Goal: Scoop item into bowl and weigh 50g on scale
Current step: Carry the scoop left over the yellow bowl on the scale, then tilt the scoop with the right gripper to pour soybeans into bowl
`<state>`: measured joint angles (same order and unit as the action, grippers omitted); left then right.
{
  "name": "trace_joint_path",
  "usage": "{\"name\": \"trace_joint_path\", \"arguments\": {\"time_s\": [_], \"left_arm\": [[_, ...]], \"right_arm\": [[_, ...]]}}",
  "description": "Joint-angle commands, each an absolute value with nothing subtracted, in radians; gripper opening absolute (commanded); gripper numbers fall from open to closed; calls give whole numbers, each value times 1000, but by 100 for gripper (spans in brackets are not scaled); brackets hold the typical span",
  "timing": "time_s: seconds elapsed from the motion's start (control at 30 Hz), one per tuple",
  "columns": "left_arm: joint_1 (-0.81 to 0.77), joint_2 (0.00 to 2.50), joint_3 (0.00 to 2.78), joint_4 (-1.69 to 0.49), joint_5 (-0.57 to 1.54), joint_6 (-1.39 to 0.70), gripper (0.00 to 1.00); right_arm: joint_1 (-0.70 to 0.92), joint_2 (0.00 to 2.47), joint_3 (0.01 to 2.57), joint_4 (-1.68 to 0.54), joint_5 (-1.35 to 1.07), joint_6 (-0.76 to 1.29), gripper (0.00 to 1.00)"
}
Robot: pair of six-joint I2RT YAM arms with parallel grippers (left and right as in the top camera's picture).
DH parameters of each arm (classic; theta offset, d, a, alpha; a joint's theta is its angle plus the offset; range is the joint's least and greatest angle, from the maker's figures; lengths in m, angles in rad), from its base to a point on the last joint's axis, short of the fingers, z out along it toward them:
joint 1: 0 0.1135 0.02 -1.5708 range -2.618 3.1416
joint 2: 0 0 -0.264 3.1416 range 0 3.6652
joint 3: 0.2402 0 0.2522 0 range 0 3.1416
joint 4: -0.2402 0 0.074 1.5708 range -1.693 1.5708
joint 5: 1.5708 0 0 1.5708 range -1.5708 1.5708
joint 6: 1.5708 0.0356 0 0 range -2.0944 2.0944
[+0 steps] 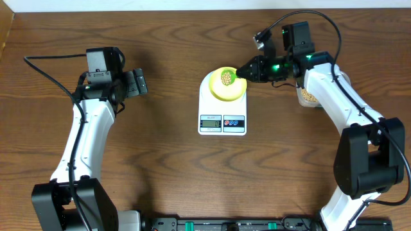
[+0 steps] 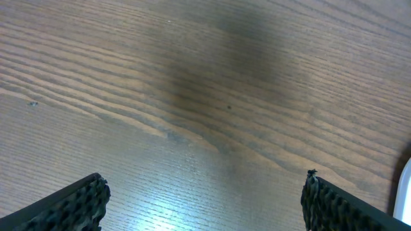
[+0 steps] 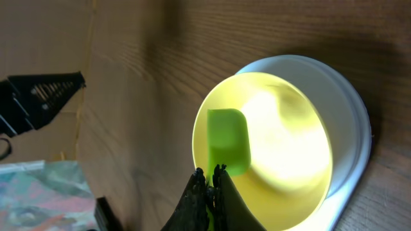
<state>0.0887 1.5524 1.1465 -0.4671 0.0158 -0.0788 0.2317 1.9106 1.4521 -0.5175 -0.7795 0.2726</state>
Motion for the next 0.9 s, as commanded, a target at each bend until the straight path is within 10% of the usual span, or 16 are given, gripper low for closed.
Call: {"name": "trace_joint_path", "arguments": {"time_s": [0.0,0.87], "left_arm": [[89,1567,1147,-469,-1,-88,98],[89,1567,1147,-469,-1,-88,98]], "right_arm": [[237,1917,1451,-521,-750,223,1],[281,1798,1458,-543,-586,54,1]]}}
